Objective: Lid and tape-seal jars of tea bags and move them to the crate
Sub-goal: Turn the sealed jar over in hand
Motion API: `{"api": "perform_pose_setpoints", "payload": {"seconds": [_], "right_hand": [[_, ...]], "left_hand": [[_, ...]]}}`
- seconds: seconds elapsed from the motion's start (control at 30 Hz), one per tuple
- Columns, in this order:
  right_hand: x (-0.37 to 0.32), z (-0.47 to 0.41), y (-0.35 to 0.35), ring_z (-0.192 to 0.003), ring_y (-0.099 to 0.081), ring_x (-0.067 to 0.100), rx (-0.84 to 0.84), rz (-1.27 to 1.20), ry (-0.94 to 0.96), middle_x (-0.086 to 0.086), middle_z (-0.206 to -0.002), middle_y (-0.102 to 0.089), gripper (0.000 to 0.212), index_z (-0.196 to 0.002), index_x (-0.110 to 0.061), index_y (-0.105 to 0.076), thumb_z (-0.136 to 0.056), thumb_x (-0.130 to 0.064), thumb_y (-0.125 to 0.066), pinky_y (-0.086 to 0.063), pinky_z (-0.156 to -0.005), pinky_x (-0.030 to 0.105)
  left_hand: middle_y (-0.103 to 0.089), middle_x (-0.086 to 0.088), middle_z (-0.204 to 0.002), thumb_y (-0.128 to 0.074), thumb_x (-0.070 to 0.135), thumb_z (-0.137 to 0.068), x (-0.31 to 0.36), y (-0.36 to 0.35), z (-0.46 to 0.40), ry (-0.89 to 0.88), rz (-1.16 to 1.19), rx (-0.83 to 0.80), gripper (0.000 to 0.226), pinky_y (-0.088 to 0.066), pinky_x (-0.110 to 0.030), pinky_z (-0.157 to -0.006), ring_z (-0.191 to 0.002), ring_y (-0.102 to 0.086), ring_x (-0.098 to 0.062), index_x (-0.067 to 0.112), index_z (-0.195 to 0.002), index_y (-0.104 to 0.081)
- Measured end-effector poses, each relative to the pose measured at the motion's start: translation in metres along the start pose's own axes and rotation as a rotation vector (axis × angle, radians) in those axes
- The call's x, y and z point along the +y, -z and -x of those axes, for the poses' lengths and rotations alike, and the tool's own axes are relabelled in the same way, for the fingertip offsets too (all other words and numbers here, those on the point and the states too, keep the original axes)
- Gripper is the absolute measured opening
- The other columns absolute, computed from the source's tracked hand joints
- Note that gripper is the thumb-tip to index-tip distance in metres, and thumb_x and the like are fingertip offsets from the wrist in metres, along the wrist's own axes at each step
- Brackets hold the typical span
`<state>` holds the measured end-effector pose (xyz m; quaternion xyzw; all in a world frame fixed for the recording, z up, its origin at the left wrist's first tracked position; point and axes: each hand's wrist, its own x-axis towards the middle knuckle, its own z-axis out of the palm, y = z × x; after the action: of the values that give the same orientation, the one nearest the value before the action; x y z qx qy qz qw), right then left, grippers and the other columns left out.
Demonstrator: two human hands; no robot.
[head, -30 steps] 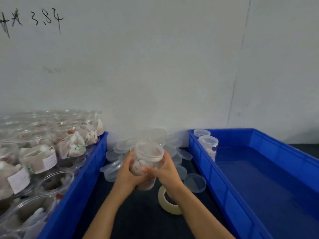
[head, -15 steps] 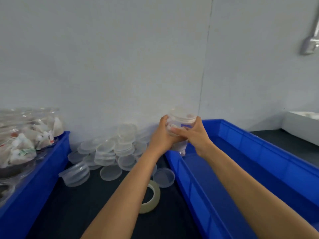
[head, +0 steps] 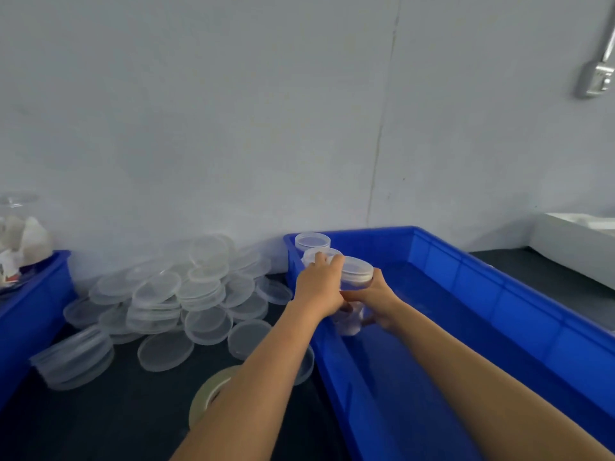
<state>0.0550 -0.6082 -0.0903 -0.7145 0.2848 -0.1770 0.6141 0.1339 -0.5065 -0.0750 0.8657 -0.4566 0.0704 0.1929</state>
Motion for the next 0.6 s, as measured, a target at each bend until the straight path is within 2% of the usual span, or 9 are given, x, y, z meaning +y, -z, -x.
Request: {"api": "perform_pose_setpoints", "payload": {"seconds": [0.07,0.13,0.2,0.33,0.47,0.6], "right_hand": [[0.000,-0.005,-0.001,-0.102,-0.051,0.019,-0.039,0.022,-0.030,-0.009,-0.112,-0.048,0.082,-0.128,-0.025,-0.032,-0.068,-0.008,-0.084,-0.053,-0.081,0.064],[0.000,-0.008,0.001,-0.112,-0.048,0.023,-0.069,0.063,-0.047,-0.008,-0.118,-0.045,0.085,-0.131,-0.027,-0.031,-0.067,-0.005,-0.083,-0.052,-0.080,0.065],[0.001,-0.007,0.003,-0.119,-0.044,0.026,-0.095,0.098,-0.057,-0.006,-0.124,-0.043,0.085,-0.131,-0.027,-0.032,-0.067,-0.001,-0.081,-0.051,-0.082,0.066],[-0.002,-0.002,0.000,-0.107,-0.049,0.020,-0.178,0.153,-0.033,-0.006,-0.116,-0.048,0.065,-0.108,-0.035,-0.045,-0.067,0.005,-0.075,-0.052,-0.081,0.066],[-0.003,0.002,-0.003,-0.121,-0.042,0.028,-0.185,0.164,-0.061,-0.001,-0.128,-0.040,0.081,-0.131,-0.025,-0.033,-0.068,0.006,-0.073,-0.049,-0.087,0.066],[-0.007,0.005,-0.008,-0.120,-0.047,0.029,-0.211,0.162,-0.094,0.003,-0.124,-0.046,0.073,-0.123,-0.028,-0.040,-0.066,-0.001,-0.076,-0.048,-0.090,0.062]], "left_hand": [[-0.039,-0.012,-0.141,-0.078,0.037,-0.077,-0.003,-0.004,-0.003,0.000,-0.101,0.008,0.086,-0.039,-0.040,-0.099,-0.121,-0.051,-0.031,0.021,-0.146,-0.028],[-0.038,-0.014,-0.142,-0.079,0.044,-0.074,-0.003,-0.007,-0.005,-0.001,-0.158,-0.002,0.092,-0.032,-0.045,-0.107,-0.127,-0.046,-0.033,0.019,-0.145,-0.026],[-0.036,-0.015,-0.143,-0.079,0.046,-0.075,-0.002,-0.008,-0.005,-0.005,-0.185,-0.017,0.093,-0.031,-0.045,-0.109,-0.130,-0.043,-0.033,0.017,-0.145,-0.025],[-0.030,-0.019,-0.147,-0.077,0.039,-0.079,0.001,-0.008,-0.003,0.031,-0.249,-0.065,0.088,-0.026,-0.048,-0.113,-0.135,-0.035,-0.036,0.012,-0.143,-0.022],[-0.027,-0.021,-0.149,-0.075,0.036,-0.081,0.003,-0.007,-0.002,0.073,-0.322,-0.091,0.087,-0.025,-0.047,-0.113,-0.139,-0.026,-0.036,0.005,-0.142,-0.021],[-0.021,-0.020,-0.153,-0.071,0.030,-0.085,0.009,-0.008,-0.001,0.056,-0.347,-0.148,0.088,-0.021,-0.050,-0.117,-0.143,-0.019,-0.035,0.002,-0.147,-0.015]]}}
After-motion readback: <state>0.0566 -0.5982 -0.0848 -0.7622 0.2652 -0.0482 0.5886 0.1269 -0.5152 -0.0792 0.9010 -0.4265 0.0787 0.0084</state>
